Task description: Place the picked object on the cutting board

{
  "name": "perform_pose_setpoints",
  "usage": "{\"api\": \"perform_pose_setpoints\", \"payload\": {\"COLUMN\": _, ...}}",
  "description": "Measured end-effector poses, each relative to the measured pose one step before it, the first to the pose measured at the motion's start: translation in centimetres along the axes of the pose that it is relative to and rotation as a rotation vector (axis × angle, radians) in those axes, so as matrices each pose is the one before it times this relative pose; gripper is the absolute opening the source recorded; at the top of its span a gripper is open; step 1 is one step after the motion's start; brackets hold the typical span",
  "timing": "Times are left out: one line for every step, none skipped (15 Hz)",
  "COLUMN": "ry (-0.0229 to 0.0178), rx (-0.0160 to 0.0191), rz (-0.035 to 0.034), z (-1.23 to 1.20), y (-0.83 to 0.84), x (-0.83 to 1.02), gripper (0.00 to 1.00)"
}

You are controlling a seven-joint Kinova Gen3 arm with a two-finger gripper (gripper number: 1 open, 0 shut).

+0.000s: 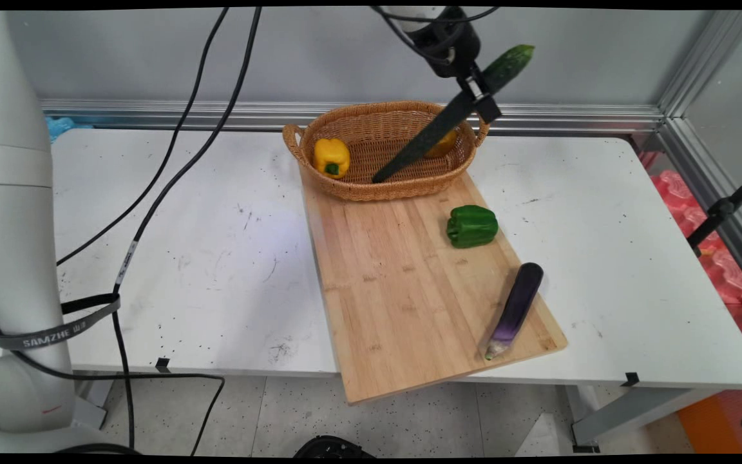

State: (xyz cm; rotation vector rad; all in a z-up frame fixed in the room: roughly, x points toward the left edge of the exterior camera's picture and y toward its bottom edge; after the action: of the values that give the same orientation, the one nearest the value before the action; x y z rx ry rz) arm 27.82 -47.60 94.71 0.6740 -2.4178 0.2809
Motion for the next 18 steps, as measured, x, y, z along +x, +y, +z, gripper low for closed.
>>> {"api": "perform_pose_setpoints", "payload": {"ry": -0.00425, "rx": -0.01505, "rz": -0.00473, "z": -0.260, "y": 1.016, "x": 0.601, "gripper": 0.00}}
{"api": "perform_pose_setpoints", "payload": {"ry": -0.00358, "rx": -0.01530, "rz": -0.00353, "z": -0.237, "y": 0.997, "x": 0.619, "gripper": 0.00}}
{"api": "perform_pose_setpoints", "payload": {"ry": -0.00181, "rx": -0.01358, "rz": -0.00127, "z": -0.179, "y": 0.863, "x": 0.569, "gripper": 0.00}}
{"api": "perform_pose_setpoints", "payload": {"ry": -0.00041, "rx": -0.01680, "rz": -0.00102, "z": -0.246, "y": 1.030, "x": 0.684, "gripper": 0.00}}
{"api": "perform_pose_setpoints", "payload": {"ry": 0.00055, "rx": -0.01741, "rz": -0.00116, "z": -0.254, "y": 1.049, "x": 0.717, "gripper": 0.00}}
{"api": "perform_pose_setpoints", "payload": {"ry": 0.00035, "rx": -0.01541, "rz": -0.00085, "z": -0.175, "y": 0.908, "x": 0.618, "gripper": 0.00}}
{"api": "perform_pose_setpoints", "payload": {"ry": -0.00038, "rx": -0.01789, "rz": -0.00337, "z": -0.265, "y": 1.052, "x": 0.596, "gripper": 0.00}}
{"api": "perform_pose_setpoints", "payload": {"ry": -0.00115, "rx": -0.01622, "rz": -0.00439, "z": -0.258, "y": 0.992, "x": 0.505, "gripper": 0.00}}
{"api": "perform_pose_setpoints", "payload": {"ry": -0.00327, "rx": -0.01335, "rz": -0.00340, "z": -0.174, "y": 0.831, "x": 0.302, "gripper": 0.00}}
{"api": "perform_pose_setpoints", "payload": {"ry": -0.00640, "rx": -0.01274, "rz": -0.00386, "z": -0.222, "y": 0.871, "x": 0.167, "gripper": 0.00}}
{"api": "perform_pose_setpoints", "payload": {"ry": -0.00883, "rx": -0.01125, "rz": -0.00301, "z": -0.179, "y": 0.813, "x": 0.016, "gripper": 0.00}}
{"api": "perform_pose_setpoints", "payload": {"ry": -0.00963, "rx": -0.00845, "rz": -0.00304, "z": -0.137, "y": 0.615, "x": -0.144, "gripper": 0.00}}
{"api": "perform_pose_setpoints", "payload": {"ry": -0.01249, "rx": -0.00850, "rz": -0.00318, "z": -0.103, "y": 0.649, "x": -0.275, "gripper": 0.00}}
{"api": "perform_pose_setpoints", "payload": {"ry": -0.01258, "rx": -0.00772, "rz": -0.00250, "z": -0.054, "y": 0.572, "x": -0.393, "gripper": 0.00}}
{"api": "perform_pose_setpoints", "payload": {"ry": -0.01014, "rx": -0.00583, "rz": -0.00163, "z": -0.012, "y": 0.427, "x": -0.369, "gripper": 0.00}}
{"api": "perform_pose_setpoints", "payload": {"ry": -0.00623, "rx": -0.00294, "rz": -0.00013, "z": 0.042, "y": 0.240, "x": -0.264, "gripper": 0.00}}
{"api": "perform_pose_setpoints", "payload": {"ry": -0.00773, "rx": -0.00365, "rz": 0.00005, "z": 0.089, "y": 0.310, "x": -0.366, "gripper": 0.00}}
{"api": "perform_pose_setpoints", "payload": {"ry": -0.00683, "rx": -0.00187, "rz": -0.00022, "z": 0.188, "y": 0.246, "x": -0.426, "gripper": 0.00}}
